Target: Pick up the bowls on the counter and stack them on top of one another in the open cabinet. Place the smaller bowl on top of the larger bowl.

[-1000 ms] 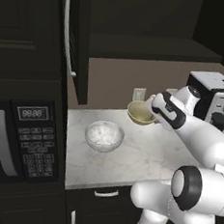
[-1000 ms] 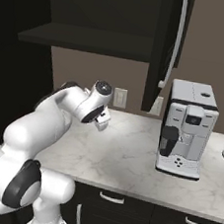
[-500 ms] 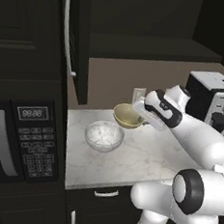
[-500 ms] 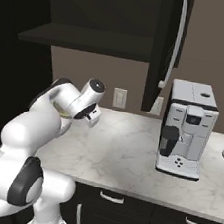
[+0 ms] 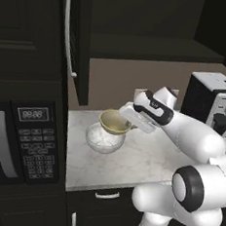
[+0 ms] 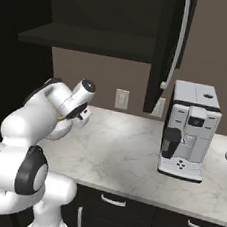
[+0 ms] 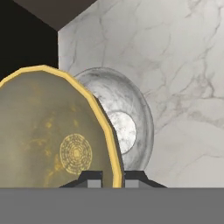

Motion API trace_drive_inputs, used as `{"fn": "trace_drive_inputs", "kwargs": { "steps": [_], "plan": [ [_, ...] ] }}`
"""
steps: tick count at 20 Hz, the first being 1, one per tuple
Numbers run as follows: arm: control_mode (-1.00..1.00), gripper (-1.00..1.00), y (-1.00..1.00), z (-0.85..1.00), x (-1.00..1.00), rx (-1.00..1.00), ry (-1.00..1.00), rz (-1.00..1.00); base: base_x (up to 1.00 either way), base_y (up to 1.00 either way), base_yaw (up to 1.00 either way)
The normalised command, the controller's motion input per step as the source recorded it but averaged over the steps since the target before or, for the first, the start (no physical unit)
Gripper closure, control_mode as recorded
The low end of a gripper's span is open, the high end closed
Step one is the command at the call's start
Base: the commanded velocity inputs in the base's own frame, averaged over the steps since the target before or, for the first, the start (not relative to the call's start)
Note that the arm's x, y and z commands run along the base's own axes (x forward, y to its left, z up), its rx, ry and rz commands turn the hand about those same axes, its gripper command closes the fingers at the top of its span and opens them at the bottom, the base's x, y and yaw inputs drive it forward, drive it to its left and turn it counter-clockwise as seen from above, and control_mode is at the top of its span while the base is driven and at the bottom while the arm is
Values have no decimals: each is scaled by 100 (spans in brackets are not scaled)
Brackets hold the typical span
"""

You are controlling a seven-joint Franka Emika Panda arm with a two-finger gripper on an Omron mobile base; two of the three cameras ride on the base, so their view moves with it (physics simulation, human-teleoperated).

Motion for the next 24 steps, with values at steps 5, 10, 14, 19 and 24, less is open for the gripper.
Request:
{"fn": "trace_drive_inputs", "kwargs": {
  "steps": [5,10,14,19,24],
  "plan": [
    [-100,100,28,-19,1,0,4,9,0,0,0],
    [-100,100,23,-16,7,0,3,2,0,0,0],
    [-100,100,15,-18,5,0,1,0,0,0,0],
    [-100,100,1,-15,0,0,0,0,0,0,0],
    [-100,100,-1,0,0,0,-4,0,0,0,0]
  ]
}}
